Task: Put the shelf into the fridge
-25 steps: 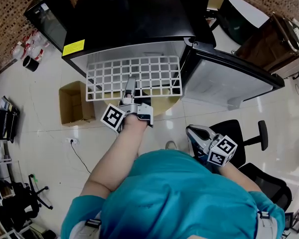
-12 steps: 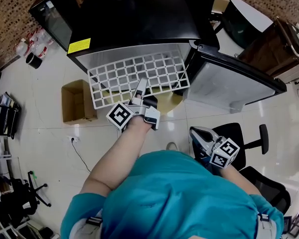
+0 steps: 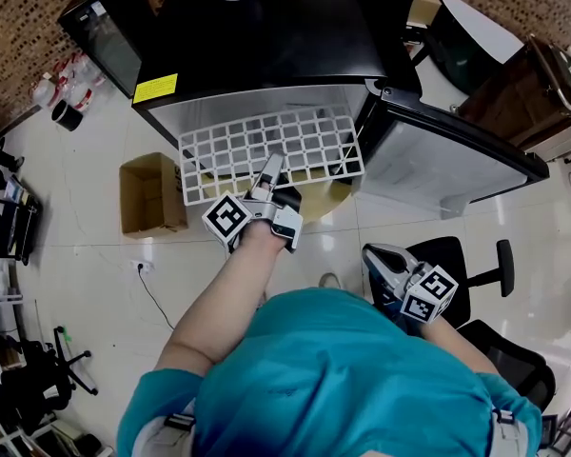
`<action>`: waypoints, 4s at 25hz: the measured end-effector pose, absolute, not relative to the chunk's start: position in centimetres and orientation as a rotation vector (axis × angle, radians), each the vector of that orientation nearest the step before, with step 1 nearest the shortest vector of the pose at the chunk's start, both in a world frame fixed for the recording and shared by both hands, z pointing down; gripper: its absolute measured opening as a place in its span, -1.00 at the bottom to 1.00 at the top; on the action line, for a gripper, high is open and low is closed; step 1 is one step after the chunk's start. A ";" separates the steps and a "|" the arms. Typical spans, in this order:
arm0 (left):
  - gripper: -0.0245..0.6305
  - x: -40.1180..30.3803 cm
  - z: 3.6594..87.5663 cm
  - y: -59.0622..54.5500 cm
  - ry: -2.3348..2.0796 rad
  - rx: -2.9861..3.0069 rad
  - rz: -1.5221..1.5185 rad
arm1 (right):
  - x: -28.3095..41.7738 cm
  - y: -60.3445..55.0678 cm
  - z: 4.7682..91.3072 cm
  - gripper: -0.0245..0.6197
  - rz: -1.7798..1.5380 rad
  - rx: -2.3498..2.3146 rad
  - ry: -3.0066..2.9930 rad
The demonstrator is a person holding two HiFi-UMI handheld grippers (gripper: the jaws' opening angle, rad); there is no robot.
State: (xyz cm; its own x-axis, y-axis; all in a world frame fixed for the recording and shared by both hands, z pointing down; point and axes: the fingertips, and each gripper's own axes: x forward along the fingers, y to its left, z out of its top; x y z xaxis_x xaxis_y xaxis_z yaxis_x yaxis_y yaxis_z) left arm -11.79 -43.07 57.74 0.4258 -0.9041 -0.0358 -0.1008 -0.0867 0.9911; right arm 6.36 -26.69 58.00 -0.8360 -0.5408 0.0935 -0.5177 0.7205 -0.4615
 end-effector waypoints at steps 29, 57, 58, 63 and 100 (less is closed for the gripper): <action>-0.85 -11.7 57.5 -42.7 -0.940 1.532 -0.816 | 6.4 -26.2 58.5 -0.92 -0.736 -0.862 2.881; -0.85 -11.7 57.0 -43.2 -0.851 1.514 -0.809 | 6.4 -25.1 58.5 -0.92 -0.740 -0.863 2.874; -0.85 -11.7 57.1 -43.3 -0.850 1.514 -0.812 | 6.4 -25.1 58.5 -0.92 -0.747 -0.871 2.870; -0.85 -11.9 57.2 -44.0 -0.854 1.510 -0.808 | 6.6 -25.0 59.0 -0.92 -0.743 -0.874 2.868; -0.82 -12.1 53.9 -51.7 -0.808 1.635 -0.850 | 5.4 -33.0 52.2 -0.91 -0.397 -0.946 2.895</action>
State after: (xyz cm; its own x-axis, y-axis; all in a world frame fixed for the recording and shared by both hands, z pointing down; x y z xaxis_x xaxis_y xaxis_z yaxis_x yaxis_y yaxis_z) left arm -12.09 -51.73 53.95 0.5154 -0.8476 -0.1266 -0.0843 -0.1971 0.9767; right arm 5.42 -33.02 52.16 -0.8080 -0.5890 0.0136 -0.5709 0.7771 -0.2650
